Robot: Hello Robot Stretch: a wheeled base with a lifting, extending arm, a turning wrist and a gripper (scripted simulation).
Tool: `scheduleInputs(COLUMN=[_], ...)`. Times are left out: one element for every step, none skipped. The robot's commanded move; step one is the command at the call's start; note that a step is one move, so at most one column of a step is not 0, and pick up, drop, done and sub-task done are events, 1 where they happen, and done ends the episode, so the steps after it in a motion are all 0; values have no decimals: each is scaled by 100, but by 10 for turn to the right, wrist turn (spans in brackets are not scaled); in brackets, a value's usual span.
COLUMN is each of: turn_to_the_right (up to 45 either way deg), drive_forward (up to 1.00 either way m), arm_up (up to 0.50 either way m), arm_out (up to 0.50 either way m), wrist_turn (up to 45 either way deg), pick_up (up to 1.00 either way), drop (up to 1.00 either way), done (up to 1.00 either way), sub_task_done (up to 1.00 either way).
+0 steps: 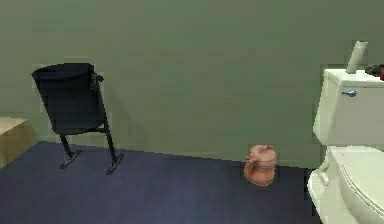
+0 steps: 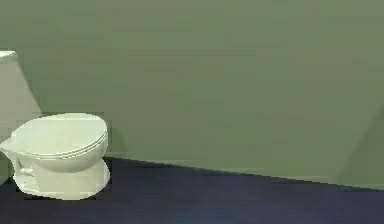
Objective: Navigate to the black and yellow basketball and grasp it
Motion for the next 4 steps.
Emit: scheduleInputs(turn_to_the_right=[-180, 0, -450, -210], drive_forward=[0, 65, 0, 0], arm_up=[0, 0, 0, 0], arm_out=[0, 0, 0, 0], wrist_turn=[0, 0, 0, 0], pick_up=[0, 0, 0, 0], drop=[0, 0, 0, 0], done=[0, 0, 0, 0], sub_task_done=[0, 0, 0, 0])
